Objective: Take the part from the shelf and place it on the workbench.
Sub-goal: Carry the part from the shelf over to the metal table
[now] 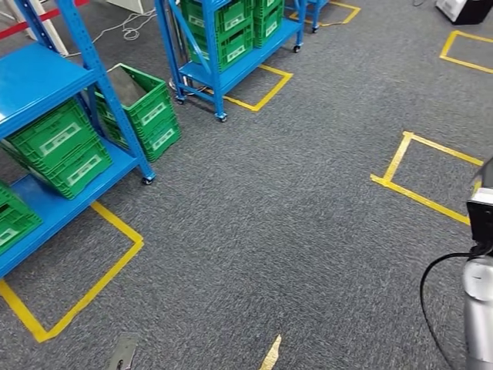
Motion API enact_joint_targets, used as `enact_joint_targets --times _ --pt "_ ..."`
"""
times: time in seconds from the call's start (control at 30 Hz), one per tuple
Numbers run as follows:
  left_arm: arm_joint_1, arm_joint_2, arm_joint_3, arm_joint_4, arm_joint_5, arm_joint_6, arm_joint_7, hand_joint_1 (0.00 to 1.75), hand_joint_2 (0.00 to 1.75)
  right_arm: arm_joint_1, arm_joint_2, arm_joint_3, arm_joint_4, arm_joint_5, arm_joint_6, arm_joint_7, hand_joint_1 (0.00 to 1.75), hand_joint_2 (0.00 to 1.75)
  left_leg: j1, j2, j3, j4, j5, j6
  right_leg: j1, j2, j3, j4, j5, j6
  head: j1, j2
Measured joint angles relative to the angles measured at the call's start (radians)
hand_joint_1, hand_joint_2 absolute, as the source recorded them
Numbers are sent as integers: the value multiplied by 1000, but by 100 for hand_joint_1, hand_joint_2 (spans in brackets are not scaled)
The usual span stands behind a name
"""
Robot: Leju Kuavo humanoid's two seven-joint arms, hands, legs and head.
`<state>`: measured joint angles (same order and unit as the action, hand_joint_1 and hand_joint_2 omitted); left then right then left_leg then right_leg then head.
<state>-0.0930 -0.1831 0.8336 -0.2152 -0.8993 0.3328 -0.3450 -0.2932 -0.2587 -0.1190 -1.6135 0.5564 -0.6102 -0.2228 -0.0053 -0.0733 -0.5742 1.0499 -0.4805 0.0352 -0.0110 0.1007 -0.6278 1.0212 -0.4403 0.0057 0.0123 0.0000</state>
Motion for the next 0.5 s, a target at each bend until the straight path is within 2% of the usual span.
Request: enact_joint_targets --times 0.03,0.1,0.13,0.17,0.23,0.27,0.3,0.33,0.37,0.4,0.43,0.47,0.5 --pt "0 1 0 0 0 0 0 0 175 -1 0 -2 -1 0 2 0 175 175 -1 -5 5 -14 -3 2 -3 10 -5 0 4 6 -1 0" --pt "-2 0 0 0 0 -1 1 0 175 -2 -3 -4 -2 -1 4 0 175 175 0 15 9 -30 0 2 -6 29 -13 -3 11 19 -3 0" --pt "-2 0 1 0 0 0 1 0 175 -2 -5 -6 -3 -1 4 1 175 175 1 27 13 -41 6 2 -5 21 -20 1 8 24 -2 0" --pt "-3 0 1 0 0 0 1 0 175 -4 -7 -7 -3 -1 5 1 175 175 3 40 16 -52 12 4 -2 0 -33 21 -7 28 1 0" --pt "-3 -1 1 0 -1 0 2 0 175 -8 -9 -9 -4 -2 6 0 175 175 2 66 19 -63 20 8 1 -60 -85 124 -64 34 6 0" --pt "-2 -1 2 0 -1 -1 2 0 175 -10 -9 -10 -4 -2 7 0 175 175 1 78 18 -63 20 9 -1 -80 -114 190 -93 38 9 0" --pt "-1 -1 2 0 -1 -1 2 0 175 -10 -9 -9 -4 -1 7 -1 175 175 0 91 18 -62 19 9 -3 -90 -136 239 -109 41 9 0" --pt "-1 -1 2 0 -1 -1 2 0 175 -9 -9 -9 -4 0 8 -1 175 175 -1 103 18 -61 18 8 -6 -95 -141 256 -106 45 9 0" --pt "-1 -1 2 0 -2 -1 2 0 175 -9 -10 -10 -4 1 8 -1 175 175 0 115 18 -61 16 7 -9 -101 -125 231 -87 48 9 0" --pt "-2 -1 2 0 -2 -1 2 0 175 -9 -10 -10 -4 2 9 0 175 175 0 126 19 -59 14 4 -12 -111 -90 169 -55 51 9 0" --pt "-3 0 2 0 -3 -1 2 0 175 -10 -11 -10 -4 3 9 1 175 175 0 135 20 -57 11 0 -12 -133 -51 97 -32 53 10 0" --pt "-4 0 2 0 -3 -1 2 0 175 -11 -12 -11 -4 4 10 1 175 175 -3 143 20 -53 7 -5 -11 -150 -16 38 -16 50 10 0" --pt "-5 1 2 0 -3 -1 2 0 175 -11 -13 -11 -5 5 10 1 175 175 -6 150 20 -50 4 -10 -9 -162 5 1 -10 43 10 0"
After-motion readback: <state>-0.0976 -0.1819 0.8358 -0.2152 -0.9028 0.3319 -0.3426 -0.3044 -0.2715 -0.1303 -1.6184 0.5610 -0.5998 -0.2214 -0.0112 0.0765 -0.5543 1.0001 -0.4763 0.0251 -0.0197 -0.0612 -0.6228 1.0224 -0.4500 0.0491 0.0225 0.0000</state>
